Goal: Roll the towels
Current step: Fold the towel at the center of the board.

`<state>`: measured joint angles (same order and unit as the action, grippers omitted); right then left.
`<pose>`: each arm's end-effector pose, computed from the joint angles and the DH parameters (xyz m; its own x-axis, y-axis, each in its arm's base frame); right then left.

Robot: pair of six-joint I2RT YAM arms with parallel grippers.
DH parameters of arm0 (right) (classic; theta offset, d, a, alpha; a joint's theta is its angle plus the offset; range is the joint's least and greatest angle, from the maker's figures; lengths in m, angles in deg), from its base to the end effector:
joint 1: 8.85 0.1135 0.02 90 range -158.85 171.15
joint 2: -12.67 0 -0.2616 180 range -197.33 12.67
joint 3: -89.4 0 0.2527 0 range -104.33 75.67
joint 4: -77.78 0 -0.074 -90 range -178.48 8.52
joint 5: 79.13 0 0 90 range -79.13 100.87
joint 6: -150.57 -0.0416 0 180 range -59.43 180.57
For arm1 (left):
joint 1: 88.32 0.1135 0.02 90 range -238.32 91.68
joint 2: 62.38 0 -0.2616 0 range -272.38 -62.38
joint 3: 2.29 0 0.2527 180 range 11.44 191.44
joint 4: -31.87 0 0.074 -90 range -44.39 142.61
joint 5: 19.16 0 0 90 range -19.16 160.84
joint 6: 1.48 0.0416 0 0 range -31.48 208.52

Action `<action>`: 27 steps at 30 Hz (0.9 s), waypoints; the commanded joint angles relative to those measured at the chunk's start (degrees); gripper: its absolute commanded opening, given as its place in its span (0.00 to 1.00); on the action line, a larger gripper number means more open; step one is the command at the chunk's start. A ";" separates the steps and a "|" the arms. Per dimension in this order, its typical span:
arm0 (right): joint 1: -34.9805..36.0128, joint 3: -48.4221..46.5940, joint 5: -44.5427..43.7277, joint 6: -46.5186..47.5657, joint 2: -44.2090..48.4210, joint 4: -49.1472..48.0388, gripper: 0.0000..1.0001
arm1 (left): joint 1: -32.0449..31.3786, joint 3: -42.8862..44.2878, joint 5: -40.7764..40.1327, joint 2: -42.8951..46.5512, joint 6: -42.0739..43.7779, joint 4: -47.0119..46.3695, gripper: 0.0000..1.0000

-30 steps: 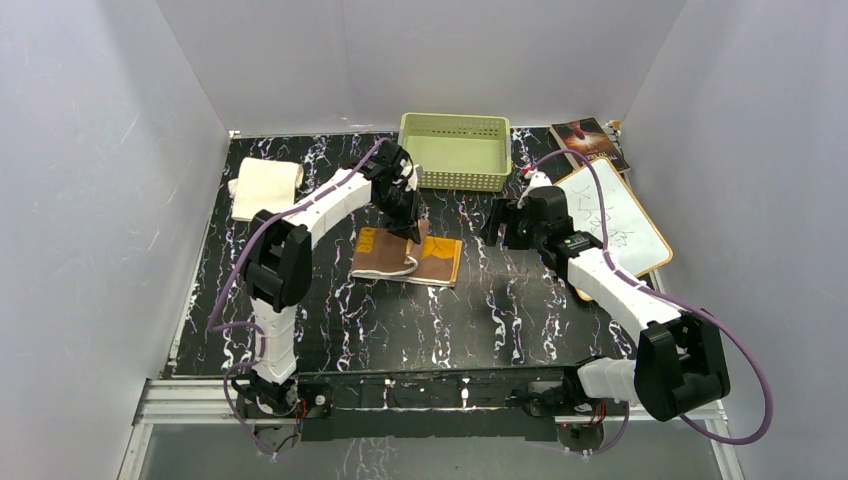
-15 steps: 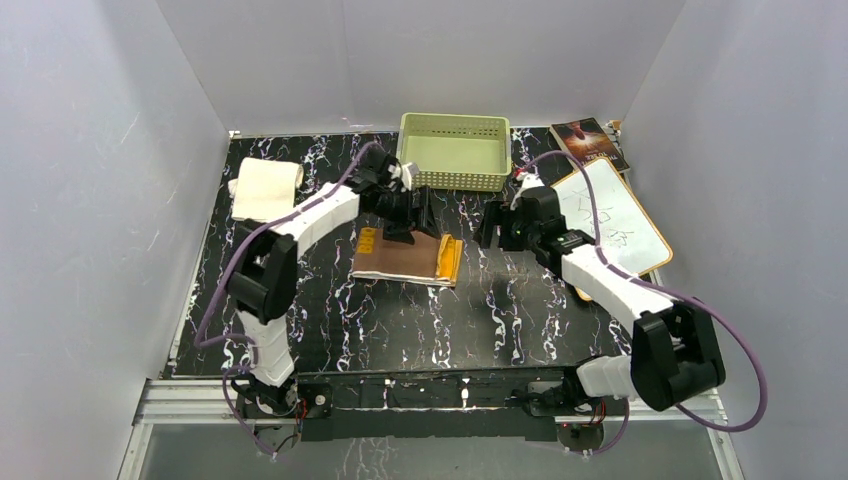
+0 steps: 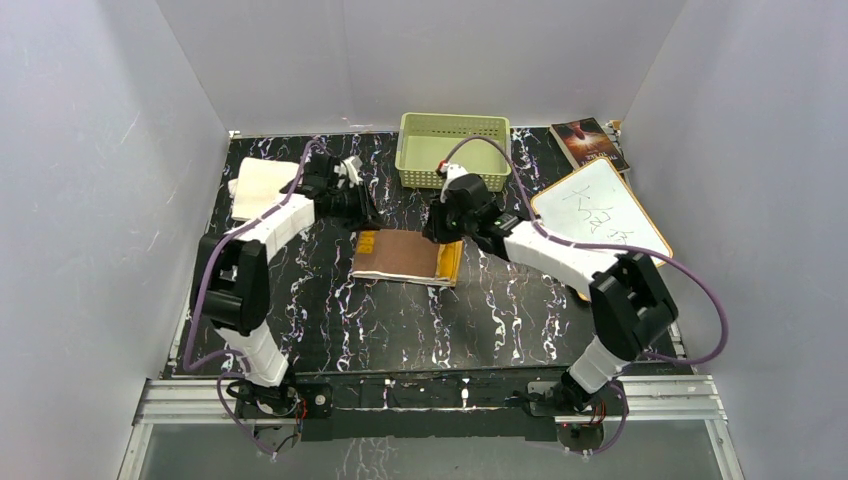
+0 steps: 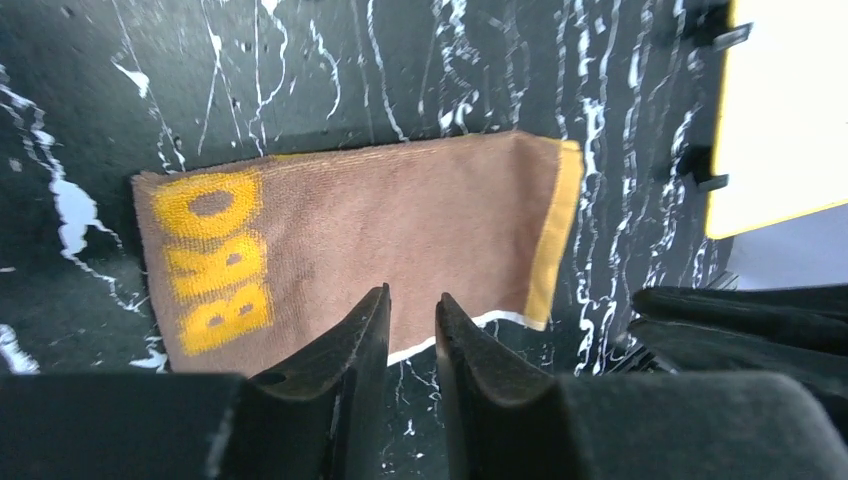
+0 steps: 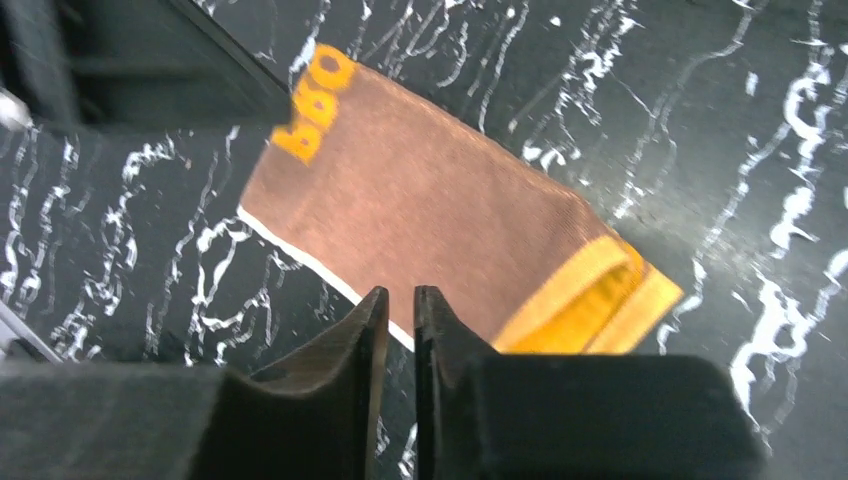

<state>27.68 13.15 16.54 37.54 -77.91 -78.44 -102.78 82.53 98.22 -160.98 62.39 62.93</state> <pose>0.2854 0.2166 0.2413 -0.7126 -0.0434 -0.7003 -0.4086 0.8370 0.3639 0.3663 -0.1142 0.2337 -0.8497 -0.1847 -0.4938 0.1819 0.7764 -0.6034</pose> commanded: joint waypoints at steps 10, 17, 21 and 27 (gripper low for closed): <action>-3.52 -1.51 8.84 -2.36 -13.48 -5.51 0.00 | -0.41 -9.83 -4.59 -5.92 -6.92 -12.22 0.10; -5.77 3.02 7.47 -0.17 -14.79 -5.78 0.00 | -0.33 -16.62 -13.96 -1.91 -10.28 -12.52 0.09; -5.81 1.89 6.97 1.96 -16.22 -4.81 0.00 | -0.02 -16.14 -20.02 6.28 -7.18 -9.78 0.42; -5.94 -3.50 10.16 6.96 -20.11 -2.65 0.00 | 5.72 -10.85 -19.06 6.28 0.94 0.08 0.71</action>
<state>22.00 13.60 25.29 39.31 -94.54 -82.44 -100.87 68.63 80.91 -155.24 57.26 55.87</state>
